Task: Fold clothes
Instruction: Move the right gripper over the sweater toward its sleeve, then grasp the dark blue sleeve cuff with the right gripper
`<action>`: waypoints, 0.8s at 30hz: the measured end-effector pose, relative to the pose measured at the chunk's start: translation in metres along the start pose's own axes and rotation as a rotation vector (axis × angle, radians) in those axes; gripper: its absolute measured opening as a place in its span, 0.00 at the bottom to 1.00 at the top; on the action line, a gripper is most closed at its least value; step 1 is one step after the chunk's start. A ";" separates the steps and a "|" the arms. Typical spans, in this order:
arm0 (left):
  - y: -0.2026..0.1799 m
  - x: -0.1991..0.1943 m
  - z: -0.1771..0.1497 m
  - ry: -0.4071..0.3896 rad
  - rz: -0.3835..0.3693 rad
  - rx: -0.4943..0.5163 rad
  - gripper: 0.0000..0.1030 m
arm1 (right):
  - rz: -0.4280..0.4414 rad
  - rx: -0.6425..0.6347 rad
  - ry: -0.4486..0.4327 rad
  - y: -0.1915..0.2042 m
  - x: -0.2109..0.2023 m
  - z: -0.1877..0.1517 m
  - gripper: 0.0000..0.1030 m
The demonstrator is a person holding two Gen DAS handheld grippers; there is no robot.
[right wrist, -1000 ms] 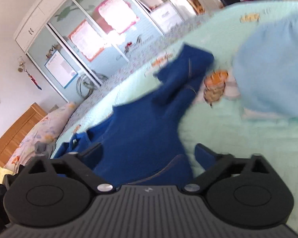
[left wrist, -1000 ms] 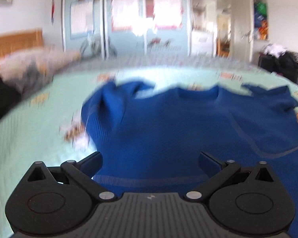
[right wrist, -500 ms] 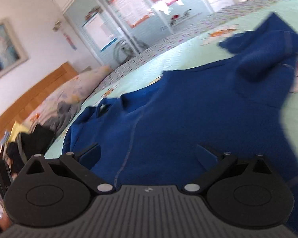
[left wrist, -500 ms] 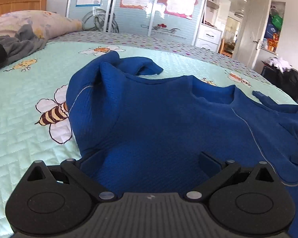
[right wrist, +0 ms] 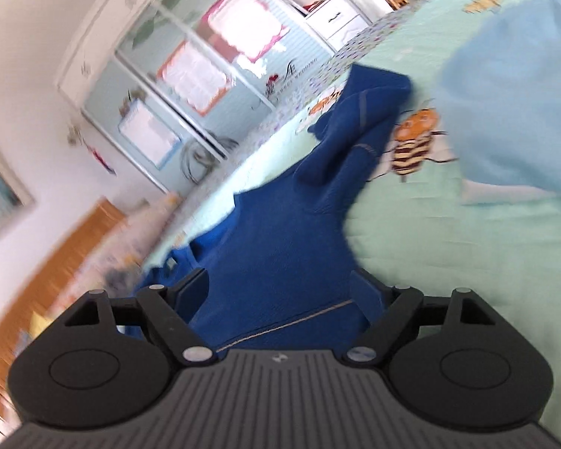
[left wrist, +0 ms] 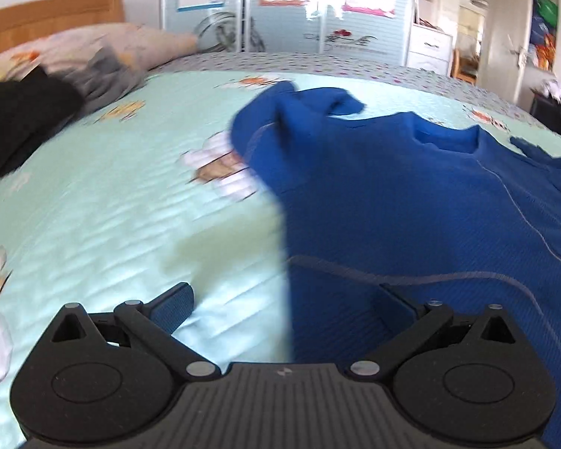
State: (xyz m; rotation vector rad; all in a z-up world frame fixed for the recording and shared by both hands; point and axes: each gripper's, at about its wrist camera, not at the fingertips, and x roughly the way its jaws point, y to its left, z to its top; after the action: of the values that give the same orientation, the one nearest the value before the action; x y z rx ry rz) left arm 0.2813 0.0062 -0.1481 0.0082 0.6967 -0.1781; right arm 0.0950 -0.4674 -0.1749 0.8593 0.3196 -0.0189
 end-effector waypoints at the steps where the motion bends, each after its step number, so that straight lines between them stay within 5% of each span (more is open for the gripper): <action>1: 0.009 -0.006 -0.005 -0.006 -0.007 -0.025 1.00 | 0.010 0.023 -0.010 -0.006 -0.005 0.001 0.79; 6: 0.036 -0.028 -0.026 -0.055 -0.033 -0.115 0.99 | 0.116 0.144 -0.066 -0.029 -0.020 0.003 0.79; 11: 0.025 -0.026 -0.028 -0.061 0.021 -0.064 1.00 | 0.209 0.264 -0.094 -0.049 -0.026 0.007 0.79; 14: 0.021 -0.025 -0.028 -0.058 0.044 -0.035 1.00 | 0.167 0.237 -0.046 -0.043 -0.033 0.017 0.83; 17: 0.027 -0.027 -0.029 -0.066 0.028 -0.053 1.00 | 0.096 0.197 -0.011 -0.027 -0.043 0.038 1.00; 24: 0.027 -0.027 -0.031 -0.075 0.029 -0.054 1.00 | 0.027 0.200 -0.048 -0.028 -0.026 0.131 1.00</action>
State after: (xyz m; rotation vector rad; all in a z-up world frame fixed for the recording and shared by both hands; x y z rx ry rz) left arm 0.2460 0.0389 -0.1558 -0.0403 0.6264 -0.1311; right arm 0.1018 -0.5861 -0.1084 1.0594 0.2644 -0.0468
